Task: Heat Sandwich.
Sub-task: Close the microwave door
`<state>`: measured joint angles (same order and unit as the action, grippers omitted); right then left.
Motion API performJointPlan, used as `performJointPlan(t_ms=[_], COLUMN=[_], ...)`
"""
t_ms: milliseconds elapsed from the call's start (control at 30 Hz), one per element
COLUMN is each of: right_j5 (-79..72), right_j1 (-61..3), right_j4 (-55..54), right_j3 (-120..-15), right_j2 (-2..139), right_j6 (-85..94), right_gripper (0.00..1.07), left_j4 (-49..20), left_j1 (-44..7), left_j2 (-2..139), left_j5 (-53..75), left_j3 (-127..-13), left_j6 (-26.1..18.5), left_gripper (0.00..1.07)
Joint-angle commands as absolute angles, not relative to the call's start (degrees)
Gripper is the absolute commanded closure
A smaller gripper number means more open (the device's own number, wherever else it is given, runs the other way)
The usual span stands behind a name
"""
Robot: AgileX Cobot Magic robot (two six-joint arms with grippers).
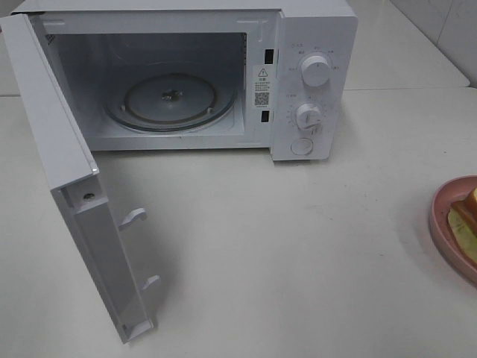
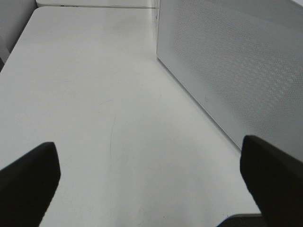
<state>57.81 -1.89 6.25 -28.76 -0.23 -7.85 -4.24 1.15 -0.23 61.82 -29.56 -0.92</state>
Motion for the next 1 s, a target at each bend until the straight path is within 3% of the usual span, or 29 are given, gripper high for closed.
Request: performJointPlan(t_ms=[33, 367, 533, 667, 700, 733, 833, 867, 900, 967, 1000], right_j5=[57.12, 57.12, 57.12, 57.12, 57.12, 57.12, 57.12, 57.12, 57.12, 57.12, 57.12], right_j1=[-1.66, -1.66, -1.66, -1.66, -1.66, -1.66, -1.66, -1.66, -1.66, -1.66, -1.66], right_j4=[6.25, 6.25, 6.19, 6.19, 6.19, 6.19, 6.19, 6.19, 6.19, 6.19, 6.19], right_j3=[-28.65, -28.65, -28.65, -28.65, -28.65, -28.65, -28.65, -28.65, -28.65, -28.65, -28.65], right_j2=[-1.78, -1.78, -1.78, -1.78, -1.78, -1.78, -1.78, -1.78, -1.78, -1.78, -1.78], right_j6=[-7.28, -7.28, -7.28, -7.28, -7.28, -7.28, -7.28, -7.28, -7.28, -7.28, -7.28], right_gripper=[0.32, 0.32, 0.32, 0.32, 0.32, 0.32, 0.32, 0.32, 0.32, 0.32, 0.32], left_j4=[-4.81, -3.32, -2.46, -2.46, -2.46, -2.46, -2.46, -2.46, -2.46, -2.41, -2.41], left_j1=[1.26, 1.26, 1.26, 1.26, 1.26, 1.26, 1.26, 1.26, 1.26, 1.26, 1.26], left_j2=[-0.69, 1.43, 6.65, 13.64, 13.64, 16.96, 21.6, 21.6, 24.58, 27.96, 27.96], left_j5=[61.31, 58.5, 52.94, 48.93, 48.93, 47.56, 43.89, 43.89, 41.6, 39.25, 39.25], left_j3=[-29.51, -31.74, -32.14, -32.14, -32.14, -32.14, -32.14, -32.14, -32.14, -32.14, -32.14], left_j6=[-0.92, -0.29, -0.46, -0.46, -0.46, -0.46, -0.46, -0.46, -0.46, -0.46, -0.46], left_gripper=[0.09, 0.1, 0.2, 0.43, 0.43, 0.56, 0.74, 0.74, 0.89, 1.06, 1.06])
